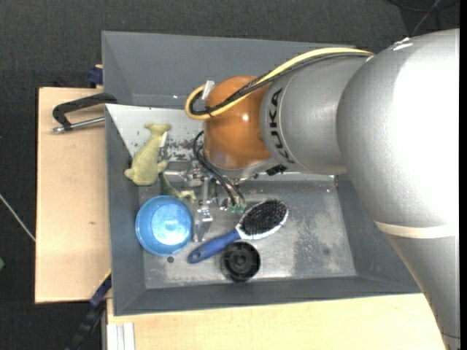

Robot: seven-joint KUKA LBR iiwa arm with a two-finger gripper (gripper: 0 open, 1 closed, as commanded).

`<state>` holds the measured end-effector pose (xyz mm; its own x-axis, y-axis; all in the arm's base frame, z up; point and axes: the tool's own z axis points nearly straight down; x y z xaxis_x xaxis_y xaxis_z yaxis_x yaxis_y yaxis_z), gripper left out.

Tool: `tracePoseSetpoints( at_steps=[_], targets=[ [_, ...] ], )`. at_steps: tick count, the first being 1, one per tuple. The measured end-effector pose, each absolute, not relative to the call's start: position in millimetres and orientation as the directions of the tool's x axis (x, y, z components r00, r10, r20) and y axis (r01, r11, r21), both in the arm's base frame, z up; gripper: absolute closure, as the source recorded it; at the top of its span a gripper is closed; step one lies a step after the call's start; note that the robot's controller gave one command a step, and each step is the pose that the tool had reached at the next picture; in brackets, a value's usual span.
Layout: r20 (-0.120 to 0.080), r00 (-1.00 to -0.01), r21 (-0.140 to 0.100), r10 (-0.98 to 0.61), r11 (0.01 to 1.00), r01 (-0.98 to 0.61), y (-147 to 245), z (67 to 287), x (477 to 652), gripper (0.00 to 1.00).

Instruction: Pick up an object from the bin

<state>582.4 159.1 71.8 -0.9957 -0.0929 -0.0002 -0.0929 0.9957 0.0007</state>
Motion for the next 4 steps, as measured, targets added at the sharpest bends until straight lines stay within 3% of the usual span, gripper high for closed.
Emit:
tracePoseSetpoints(
  at_steps=[1, 2, 3, 4],
  targets=[
    [-0.001, -0.998, -0.002, -0.057, 0.998, -0.057, 92, 105, 514.8, 0.0],
    [0.002, -0.965, -0.001, -0.262, 0.965, -0.262, 34, 87, 496.3, 0.0],
    [-0.01, -0.827, -0.001, -0.562, 0.827, -0.562, 9, 74, 495.4, 0.0],
    [-0.016, -0.828, -0.004, -0.56, 0.828, -0.56, 9, 74, 496.6, 1.0]
  ],
)
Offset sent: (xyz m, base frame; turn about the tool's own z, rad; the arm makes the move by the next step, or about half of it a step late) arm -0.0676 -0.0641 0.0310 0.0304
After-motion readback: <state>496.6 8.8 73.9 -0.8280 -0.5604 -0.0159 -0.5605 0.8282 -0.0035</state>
